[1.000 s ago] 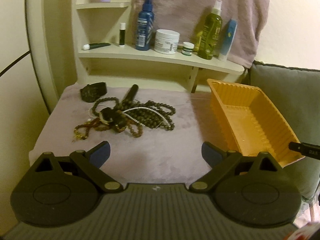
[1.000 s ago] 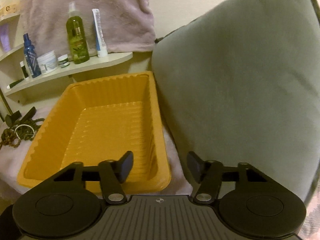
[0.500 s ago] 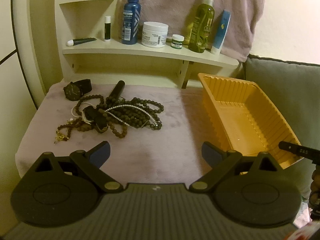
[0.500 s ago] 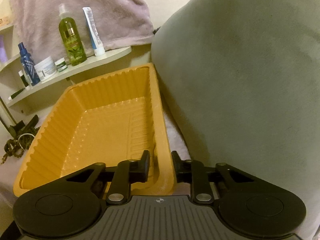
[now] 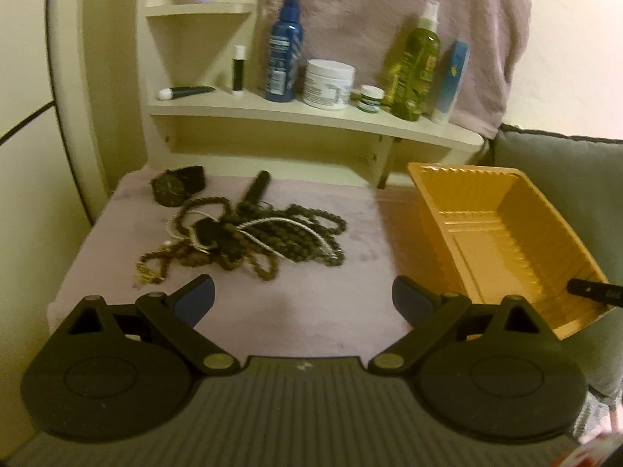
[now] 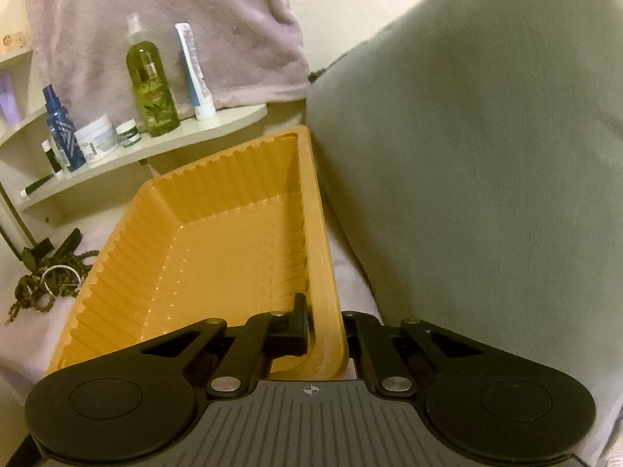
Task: Organize jewelry
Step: 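Grasp a small gold earring from the pile with the left gripper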
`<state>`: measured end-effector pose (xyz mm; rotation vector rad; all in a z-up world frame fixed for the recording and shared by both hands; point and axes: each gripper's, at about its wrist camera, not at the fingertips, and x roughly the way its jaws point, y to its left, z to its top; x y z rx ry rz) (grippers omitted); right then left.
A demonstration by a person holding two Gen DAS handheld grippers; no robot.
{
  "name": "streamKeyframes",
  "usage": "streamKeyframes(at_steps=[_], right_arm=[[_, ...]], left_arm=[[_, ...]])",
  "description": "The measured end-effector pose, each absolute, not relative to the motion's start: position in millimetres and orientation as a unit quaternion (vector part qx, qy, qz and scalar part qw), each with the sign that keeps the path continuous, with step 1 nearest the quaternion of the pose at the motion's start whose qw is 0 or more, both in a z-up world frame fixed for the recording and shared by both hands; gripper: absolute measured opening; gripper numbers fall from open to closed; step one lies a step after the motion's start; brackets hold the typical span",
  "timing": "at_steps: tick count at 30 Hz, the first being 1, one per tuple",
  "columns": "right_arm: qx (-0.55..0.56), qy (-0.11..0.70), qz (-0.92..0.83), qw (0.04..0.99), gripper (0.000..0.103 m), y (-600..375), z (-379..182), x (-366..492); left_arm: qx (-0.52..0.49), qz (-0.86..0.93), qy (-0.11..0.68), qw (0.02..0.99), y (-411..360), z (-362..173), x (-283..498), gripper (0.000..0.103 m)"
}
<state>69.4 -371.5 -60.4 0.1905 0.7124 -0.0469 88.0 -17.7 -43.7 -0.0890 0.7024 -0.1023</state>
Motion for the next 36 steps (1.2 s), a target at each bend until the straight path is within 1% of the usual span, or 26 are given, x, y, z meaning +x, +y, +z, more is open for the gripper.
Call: streamKeyframes(at_steps=[5,13,15,16,18,19,21,24,26,27,36], right_arm=[[0.055,0.340,-0.033,0.938,0.004,-355.1,-45.8,68.2],[0.009,0.326,-0.052,0.944,0.004,-336.6,-27.6,69.3],[0.001,0.326,-0.057,0.944,0.004,-333.6,-25.8,69.8],[-0.003,0.326,-0.060,0.943,0.004,-331.6,-25.1,70.8],[-0.006,0.327,-0.062,0.943,0.004,-329.6,-23.6,72.4],[-0.007,0.327,-0.063,0.943,0.004,-328.4,-23.1,73.1],[-0.014,0.329,-0.065,0.942,0.004,-325.9,-22.2,74.6],[-0.020,0.333,-0.070,0.940,0.004,-322.8,-23.2,76.1],[-0.024,0.336,-0.073,0.939,0.004,-321.1,-24.1,77.2],[-0.024,0.338,-0.074,0.938,0.004,-320.6,-24.6,78.1],[-0.026,0.344,-0.079,0.935,0.004,-318.1,-25.5,81.9]], left_arm=[[-0.023,-0.030,0.327,0.944,5.1,-48.1,88.4,0.095],[0.002,0.004,0.328,0.945,49.0,-66.6,109.1,0.078],[0.009,0.008,0.330,0.944,58.5,-72.2,116.2,0.065],[0.011,0.008,0.333,0.943,62.3,-75.3,120.1,0.063],[0.014,0.005,0.337,0.941,70.4,-81.3,127.1,0.051],[0.014,0.004,0.340,0.940,74.5,-84.6,130.9,0.048],[0.015,0.006,0.350,0.937,81.3,-91.7,138.3,0.038],[0.020,0.007,0.362,0.932,87.7,-101.1,145.7,0.026],[0.020,0.004,0.368,0.930,90.1,-105.6,148.8,0.022],[0.021,0.003,0.371,0.928,90.4,-107.5,149.9,0.020],[0.015,0.003,0.377,0.926,89.9,-113.3,161.1,0.020]])
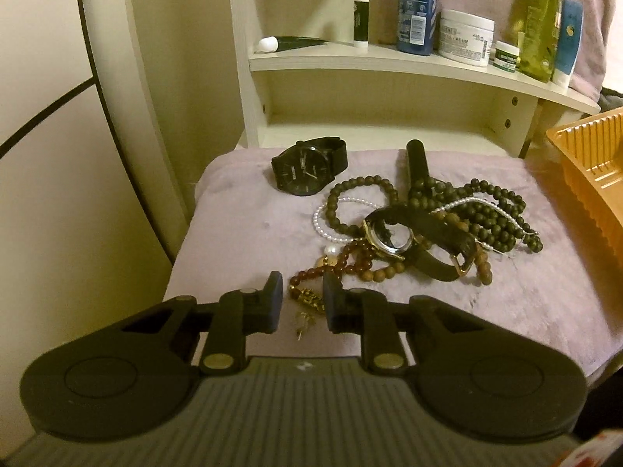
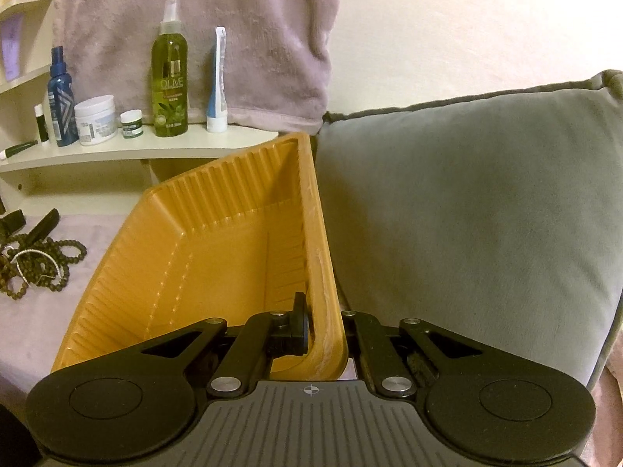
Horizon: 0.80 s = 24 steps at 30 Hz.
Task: Organize jewelry
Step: 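Grasp a small gold earring from the pile with the left gripper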
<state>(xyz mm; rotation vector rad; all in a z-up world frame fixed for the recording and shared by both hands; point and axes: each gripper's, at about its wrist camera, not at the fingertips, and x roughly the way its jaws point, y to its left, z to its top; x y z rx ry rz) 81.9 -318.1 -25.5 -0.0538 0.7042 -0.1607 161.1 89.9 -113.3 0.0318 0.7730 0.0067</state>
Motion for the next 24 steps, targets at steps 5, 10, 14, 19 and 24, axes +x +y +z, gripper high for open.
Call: streamKeyframes(at_steps=[5,10,14,19,24], right_arm=[[-0.024,0.346,-0.078,0.935,0.004,-319.0,-26.2,81.4],[-0.021,0.346,-0.077,0.935,0.004,-320.1,-26.7,81.9],[-0.019,0.346,-0.076,0.935,0.004,-319.7,-27.1,81.7],[-0.017,0.342,-0.075,0.936,0.004,-320.2,-27.5,80.2],[-0.012,0.337,-0.073,0.939,0.004,-319.9,-27.8,78.7]], left_arm=[[0.011,-0.001,0.385,0.923,93.2,-116.1,169.5,0.020],[0.020,-0.016,0.391,0.920,95.9,-116.0,174.8,0.016],[0.034,-0.022,0.392,0.919,94.2,-113.5,172.6,0.004],[0.035,-0.027,0.380,0.924,92.6,-100.4,167.0,0.004],[0.042,-0.041,0.357,0.932,88.0,-69.0,163.7,0.004]])
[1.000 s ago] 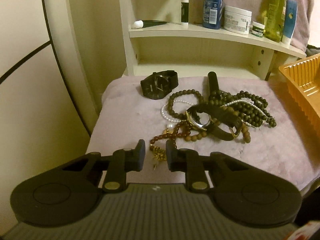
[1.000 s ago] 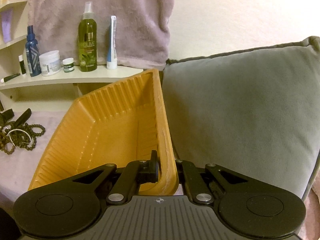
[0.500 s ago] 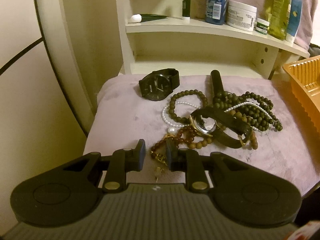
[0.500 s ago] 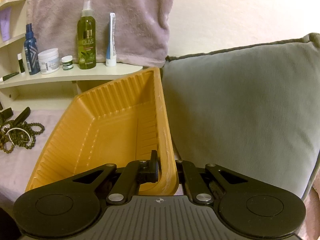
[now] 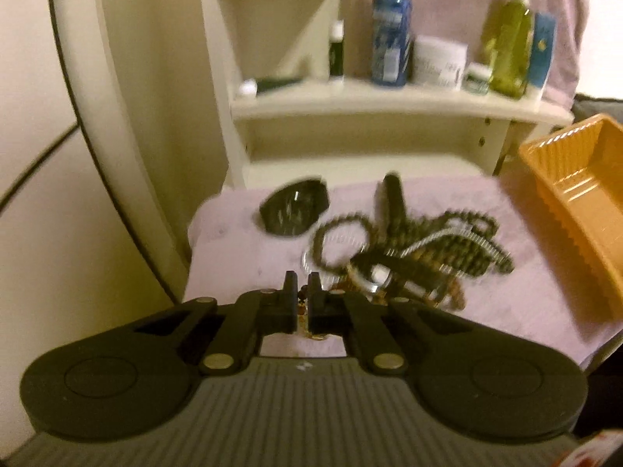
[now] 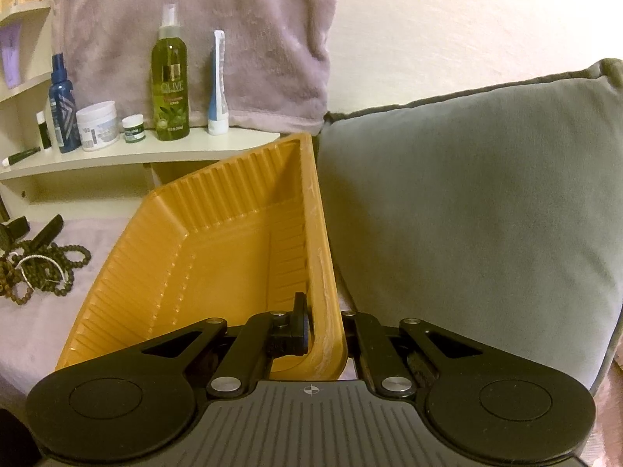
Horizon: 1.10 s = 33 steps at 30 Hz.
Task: Organize jewelry
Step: 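Grasp a small gold earring from the pile with the left gripper, then carry the gold earring into the orange tray and open the left gripper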
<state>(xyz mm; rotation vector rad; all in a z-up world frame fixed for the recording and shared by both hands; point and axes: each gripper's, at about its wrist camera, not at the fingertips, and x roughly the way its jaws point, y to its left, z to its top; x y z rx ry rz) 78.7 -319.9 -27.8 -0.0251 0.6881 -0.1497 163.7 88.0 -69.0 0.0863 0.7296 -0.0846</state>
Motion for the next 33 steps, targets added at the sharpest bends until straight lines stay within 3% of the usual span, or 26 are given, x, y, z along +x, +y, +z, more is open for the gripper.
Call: streamKeyframes(at_steps=[19,33], right_arm=[[0.013,0.325,-0.069,0.943,0.004,-324.0,-29.7,71.1],[0.018,0.329,-0.066,0.942,0.004,-325.9,-30.3,70.5]], left_arm=[[0.061,-0.159,0.286,0.943,16.7,44.5,164.0,0.004],[0.041,-0.300,0.317,0.899,-114.3,1.1,148.2,0.004]])
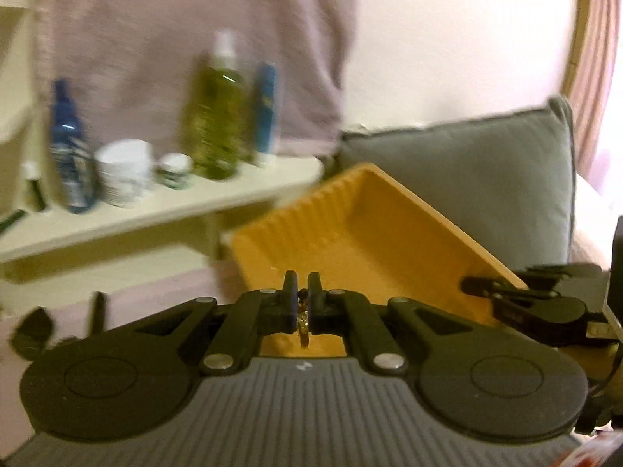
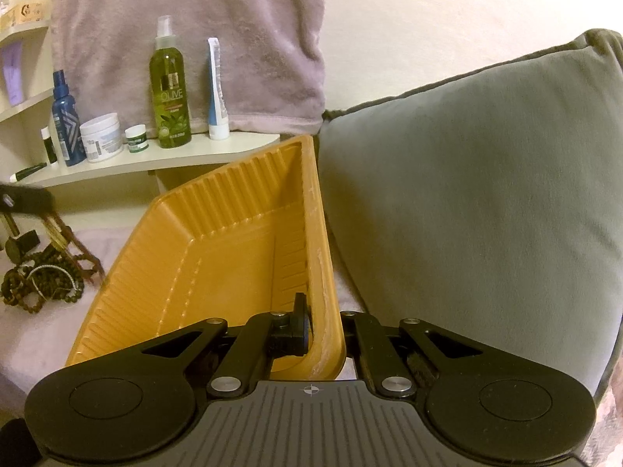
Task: Organize jewelry
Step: 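Carry the gold earring into the orange tray and open the left gripper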
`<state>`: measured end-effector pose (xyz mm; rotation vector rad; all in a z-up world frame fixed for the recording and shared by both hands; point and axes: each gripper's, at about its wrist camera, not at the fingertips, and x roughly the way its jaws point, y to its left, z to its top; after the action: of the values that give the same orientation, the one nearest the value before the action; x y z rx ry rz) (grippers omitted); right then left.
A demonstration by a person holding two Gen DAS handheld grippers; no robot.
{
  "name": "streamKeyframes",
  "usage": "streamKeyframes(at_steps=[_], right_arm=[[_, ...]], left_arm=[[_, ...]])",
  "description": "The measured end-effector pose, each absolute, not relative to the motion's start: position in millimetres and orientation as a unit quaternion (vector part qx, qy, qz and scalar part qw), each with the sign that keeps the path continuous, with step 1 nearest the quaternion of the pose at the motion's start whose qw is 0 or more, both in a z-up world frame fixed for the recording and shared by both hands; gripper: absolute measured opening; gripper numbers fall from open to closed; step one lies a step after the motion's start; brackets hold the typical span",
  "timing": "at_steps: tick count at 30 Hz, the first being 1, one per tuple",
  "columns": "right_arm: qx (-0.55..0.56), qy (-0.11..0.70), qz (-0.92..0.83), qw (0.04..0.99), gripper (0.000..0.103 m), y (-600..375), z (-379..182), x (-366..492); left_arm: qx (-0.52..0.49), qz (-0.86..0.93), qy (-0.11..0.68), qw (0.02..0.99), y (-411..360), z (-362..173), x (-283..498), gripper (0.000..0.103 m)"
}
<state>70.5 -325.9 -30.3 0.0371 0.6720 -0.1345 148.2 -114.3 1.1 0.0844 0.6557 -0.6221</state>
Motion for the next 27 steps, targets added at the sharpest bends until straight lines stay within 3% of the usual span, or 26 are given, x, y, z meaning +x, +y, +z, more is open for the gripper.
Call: streamKeyframes(at_steps=[11,13,15,27], right_arm=[[0.032,0.334,-0.064,0.940,0.004,-329.8,-33.1,69.7],[0.033,0.335,-0.064,0.939,0.004,-330.3,-33.5,70.2],[0.033,0.336,-0.063,0.939,0.004,-330.1,-33.7,70.1],[0.031,0.338,-0.063,0.939,0.004,-330.6,-34.4,70.1]], left_arm=[[0.053,-0.325,0.366,0.870,-151.4,-45.9,142.1,0.004],[0.052,-0.323,0.368,0.870,-150.0,-47.7,142.8,0.006],[0.045,-0.318,0.365,0.874,-146.0,-45.7,144.1,0.018],[0.035,-0.177,0.320,0.930,-49.6,-18.2,144.3,0.020]])
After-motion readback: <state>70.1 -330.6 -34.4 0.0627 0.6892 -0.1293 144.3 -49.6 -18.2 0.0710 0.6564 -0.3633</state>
